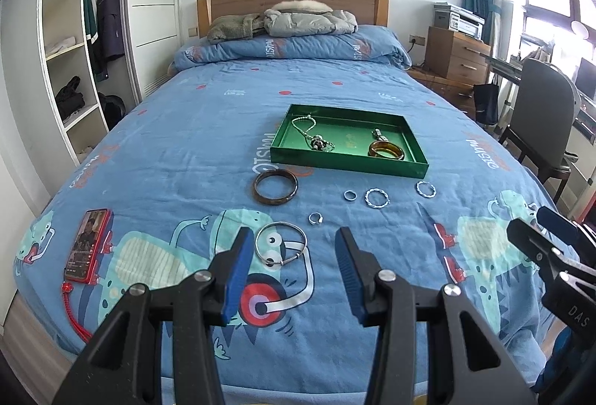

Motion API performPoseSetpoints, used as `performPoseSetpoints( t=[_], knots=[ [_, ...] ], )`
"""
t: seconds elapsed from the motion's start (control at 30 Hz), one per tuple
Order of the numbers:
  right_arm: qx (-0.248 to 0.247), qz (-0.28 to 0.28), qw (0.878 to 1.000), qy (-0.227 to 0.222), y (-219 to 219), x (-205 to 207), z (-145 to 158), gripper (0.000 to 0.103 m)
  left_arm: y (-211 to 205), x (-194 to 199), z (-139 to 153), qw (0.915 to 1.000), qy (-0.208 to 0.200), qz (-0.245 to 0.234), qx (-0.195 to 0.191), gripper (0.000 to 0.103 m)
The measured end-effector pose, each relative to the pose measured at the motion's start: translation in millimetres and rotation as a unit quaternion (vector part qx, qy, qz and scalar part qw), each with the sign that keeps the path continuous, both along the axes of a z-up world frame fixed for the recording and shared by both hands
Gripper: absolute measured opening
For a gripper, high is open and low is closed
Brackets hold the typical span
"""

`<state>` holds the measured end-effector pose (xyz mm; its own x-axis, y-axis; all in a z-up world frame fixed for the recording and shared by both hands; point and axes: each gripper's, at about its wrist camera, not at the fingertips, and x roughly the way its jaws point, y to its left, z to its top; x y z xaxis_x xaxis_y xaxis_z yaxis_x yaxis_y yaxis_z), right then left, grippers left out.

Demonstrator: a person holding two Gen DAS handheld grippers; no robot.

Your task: Organize jewelry

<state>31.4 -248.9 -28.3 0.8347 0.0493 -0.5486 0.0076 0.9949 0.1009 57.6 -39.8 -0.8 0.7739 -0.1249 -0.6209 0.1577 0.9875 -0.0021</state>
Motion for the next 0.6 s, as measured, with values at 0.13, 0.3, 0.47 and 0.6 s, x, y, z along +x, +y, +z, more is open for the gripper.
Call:
performPoseSetpoints(
  t=[0.13,0.3,0.47,0.6],
  knots=[
    [0.004,-0.005,1.000,-0.003,-4.7,-5.9,-0.4,0.074,-2.8,-4.6,1.0,1.0000,-0.001,-0.005,0.000,0.043],
    [0.005,-0.009,1.000,-0.007,-9.6,-12.7,-0.5,0.074,-7.4,-11.5,4.1,1.0000,-0.005,-0.007,0.002,0.048],
    [0.003,-0.014,1.000,-0.010,-11.9,-20.0,0.4,0.074,-10.3,-18.3,6.1,0.9999,-0.009,-0.008,0.004,0.049],
    [-0.001,-0.029,1.000,-0.011,-14.4,-25.7,0.1,0.074,-9.9,-23.7,4.2,0.9999,-0.010,-0.005,0.005,0.049]
  ],
)
